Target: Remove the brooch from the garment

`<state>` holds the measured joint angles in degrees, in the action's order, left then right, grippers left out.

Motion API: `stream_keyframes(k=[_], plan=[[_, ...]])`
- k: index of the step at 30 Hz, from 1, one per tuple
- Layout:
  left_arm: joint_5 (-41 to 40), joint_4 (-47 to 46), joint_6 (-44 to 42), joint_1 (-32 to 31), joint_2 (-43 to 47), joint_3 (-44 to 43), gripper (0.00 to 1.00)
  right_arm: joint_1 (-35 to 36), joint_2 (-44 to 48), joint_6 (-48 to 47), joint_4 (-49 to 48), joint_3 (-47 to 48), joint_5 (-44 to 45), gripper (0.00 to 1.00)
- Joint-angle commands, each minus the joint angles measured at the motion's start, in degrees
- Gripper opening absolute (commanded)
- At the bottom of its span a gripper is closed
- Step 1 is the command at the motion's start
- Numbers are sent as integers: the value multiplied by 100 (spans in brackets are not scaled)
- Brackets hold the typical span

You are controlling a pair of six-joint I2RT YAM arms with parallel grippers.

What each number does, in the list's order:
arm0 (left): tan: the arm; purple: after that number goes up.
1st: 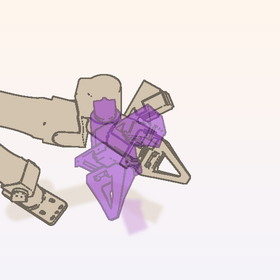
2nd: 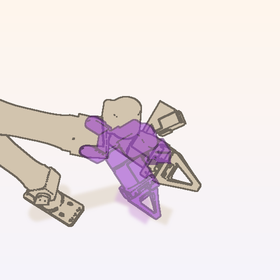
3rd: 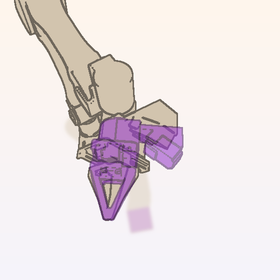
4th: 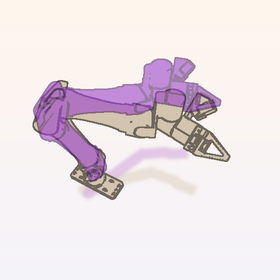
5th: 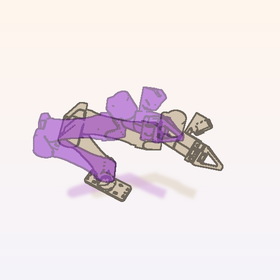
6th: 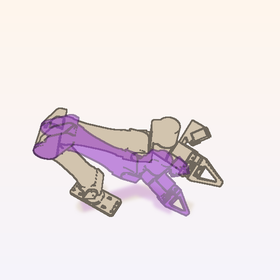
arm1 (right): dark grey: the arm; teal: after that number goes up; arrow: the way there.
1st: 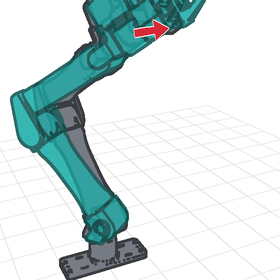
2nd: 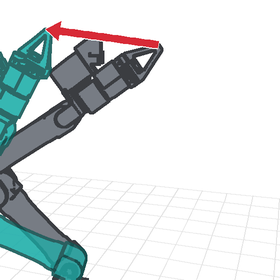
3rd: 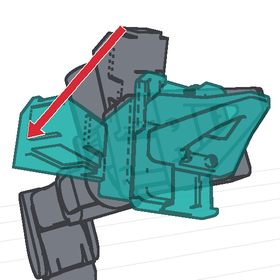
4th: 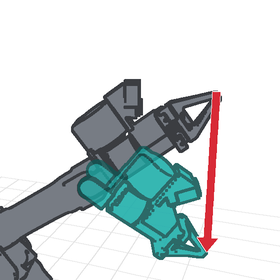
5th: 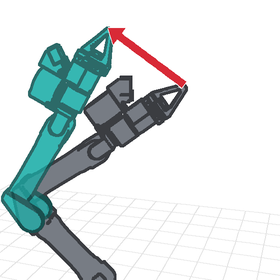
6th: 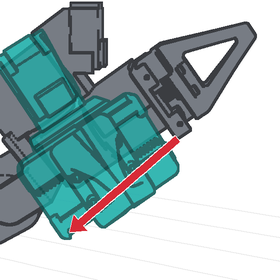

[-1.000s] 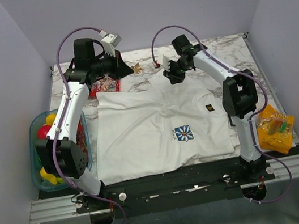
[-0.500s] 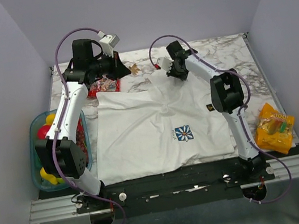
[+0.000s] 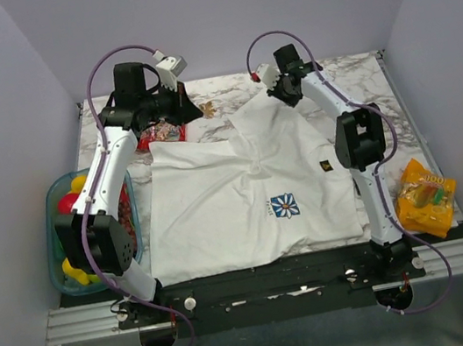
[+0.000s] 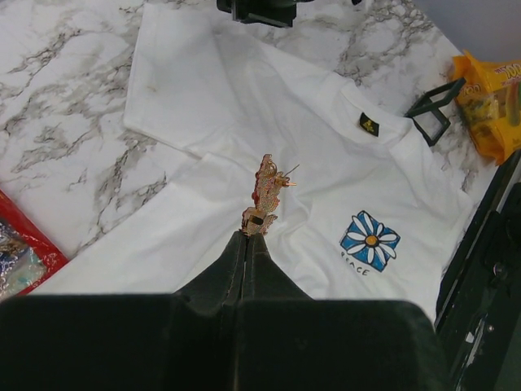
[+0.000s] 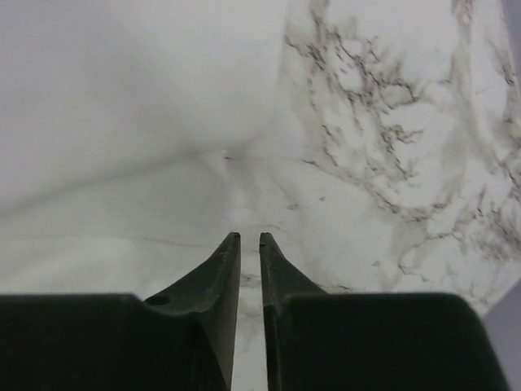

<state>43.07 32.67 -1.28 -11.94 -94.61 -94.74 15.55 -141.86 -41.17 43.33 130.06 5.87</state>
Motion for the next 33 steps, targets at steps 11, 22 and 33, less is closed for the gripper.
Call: stream_keyframes(k=[11,22,33], plan=[[-9,126,-268,34,381,579,0,335,1408,-1526,790,-2161,-1960,31],[149,65,-320,61,830,1352,0,326,548,-973,623,-1196,-623,23],[298,-14,-277,61,883,1414,0,238,246,-1035,175,-623,401,20]])
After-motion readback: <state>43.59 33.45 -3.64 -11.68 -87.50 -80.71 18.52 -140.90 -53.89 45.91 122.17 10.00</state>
